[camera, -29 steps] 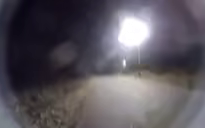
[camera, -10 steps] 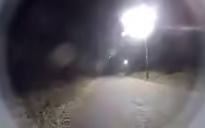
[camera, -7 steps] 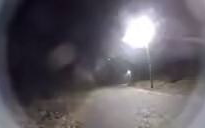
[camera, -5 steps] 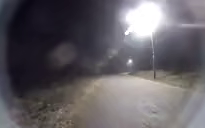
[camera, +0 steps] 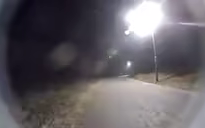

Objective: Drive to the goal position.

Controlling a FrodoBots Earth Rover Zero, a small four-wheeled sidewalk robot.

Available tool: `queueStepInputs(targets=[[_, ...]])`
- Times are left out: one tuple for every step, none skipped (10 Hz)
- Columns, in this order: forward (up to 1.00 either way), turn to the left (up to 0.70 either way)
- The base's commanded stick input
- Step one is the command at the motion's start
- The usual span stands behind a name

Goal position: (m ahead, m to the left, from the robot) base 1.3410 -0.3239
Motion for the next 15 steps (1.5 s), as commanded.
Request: queueStepInputs(targets=[[1.0, -0.09], [1.0, -0.11], [1.0, -0.12], [1.0, -0.14], [1.0, -0.15], [1.0, -0.14], [1.0, -0.12], [1.0, -0.09], [1.0, -0.08], [1.0, -0.08], [1.0, -0.09], [1.0, -0.09], [1.0, -0.11], [1.0, -0.13], [1.0, -0.11]])
